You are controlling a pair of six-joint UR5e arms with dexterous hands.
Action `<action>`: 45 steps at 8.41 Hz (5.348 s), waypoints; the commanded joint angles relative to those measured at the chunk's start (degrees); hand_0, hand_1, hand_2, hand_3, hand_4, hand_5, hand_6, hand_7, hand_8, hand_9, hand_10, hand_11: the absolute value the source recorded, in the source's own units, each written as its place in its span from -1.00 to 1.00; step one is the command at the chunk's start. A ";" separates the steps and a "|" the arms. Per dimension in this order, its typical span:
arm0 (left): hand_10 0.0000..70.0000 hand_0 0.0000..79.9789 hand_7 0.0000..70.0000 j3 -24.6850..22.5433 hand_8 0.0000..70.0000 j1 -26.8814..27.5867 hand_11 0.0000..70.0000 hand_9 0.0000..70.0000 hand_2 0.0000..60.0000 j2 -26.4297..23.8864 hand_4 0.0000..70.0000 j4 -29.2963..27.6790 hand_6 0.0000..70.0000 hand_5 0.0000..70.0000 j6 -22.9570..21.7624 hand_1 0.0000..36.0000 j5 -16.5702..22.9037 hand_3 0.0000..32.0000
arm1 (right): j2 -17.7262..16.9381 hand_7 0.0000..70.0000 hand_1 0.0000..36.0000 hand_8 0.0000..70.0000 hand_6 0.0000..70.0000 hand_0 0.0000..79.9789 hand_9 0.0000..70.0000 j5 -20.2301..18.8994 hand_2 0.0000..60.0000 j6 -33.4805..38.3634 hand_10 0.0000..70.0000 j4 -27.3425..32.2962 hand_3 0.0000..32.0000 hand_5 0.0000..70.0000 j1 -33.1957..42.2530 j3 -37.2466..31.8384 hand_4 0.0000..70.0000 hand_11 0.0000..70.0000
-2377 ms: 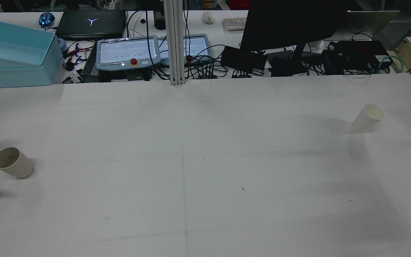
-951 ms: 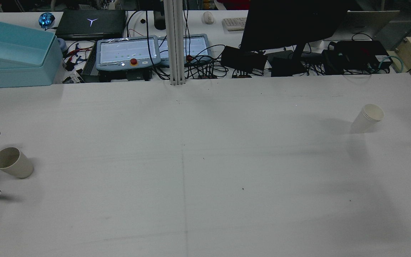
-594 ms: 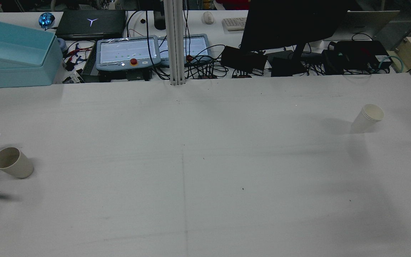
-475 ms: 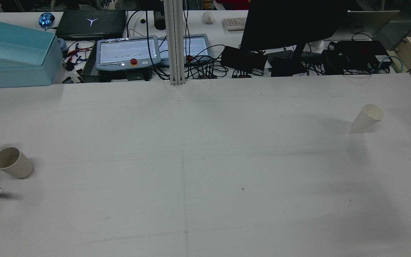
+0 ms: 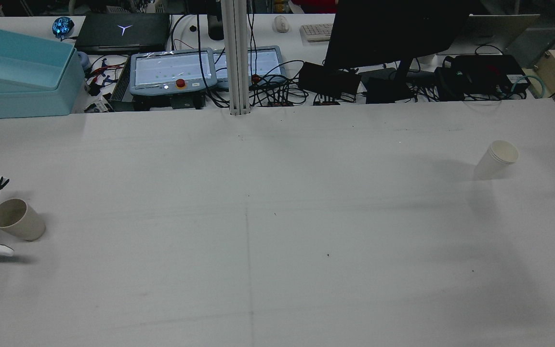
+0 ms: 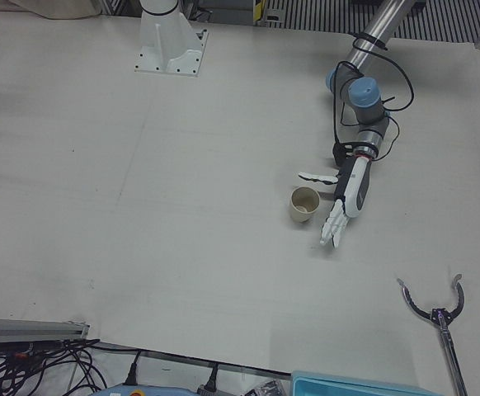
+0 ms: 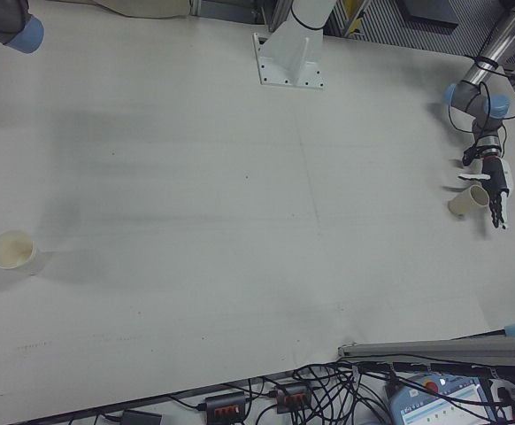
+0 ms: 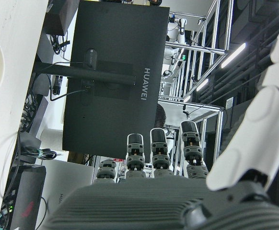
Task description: Pour water
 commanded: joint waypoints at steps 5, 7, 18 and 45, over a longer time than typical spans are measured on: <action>-0.99 0.31 -0.69 -0.08 -0.95 0.03 -0.93 -0.98 -0.99 -2.54 -0.61 3.36 -0.84 -1.00 0.22 -0.13 -0.01 -1.00 | 0.02 -0.34 -0.54 -0.61 -0.67 0.14 -0.52 0.26 -0.69 0.14 -0.89 0.22 -1.00 -0.61 -0.91 -0.49 -0.29 -0.82; -0.98 0.31 -0.69 -0.08 -0.97 0.03 -0.92 -0.98 -0.97 -3.16 -0.59 4.06 -0.84 -1.00 0.22 -0.12 -0.01 -1.00 | 0.02 -0.35 -0.53 -0.61 -0.67 0.14 -0.52 0.35 -0.70 0.14 -0.88 0.49 -1.00 -0.61 -0.82 -0.49 -0.29 -0.82; -0.98 0.29 -0.90 -0.26 -1.00 0.21 -0.94 -1.00 -0.97 -5.71 -0.23 7.14 -0.94 -0.47 0.39 -0.23 -0.01 -1.00 | -0.25 -0.39 -0.58 -0.62 -0.70 0.11 -0.54 0.44 -0.68 0.41 -0.89 0.84 -1.00 -0.63 -0.21 -0.58 -0.34 -0.83; -0.81 0.88 -0.54 -10.10 -0.86 0.12 -0.65 -0.88 1.00 -6.68 1.00 18.13 -0.65 1.00 -0.58 1.00 -2.12 -1.00 | 13.09 -0.46 -0.36 -0.86 -0.72 0.16 -0.78 -0.17 -0.51 -20.15 -0.94 13.58 -1.00 -0.55 -1.07 -33.68 -0.35 -0.89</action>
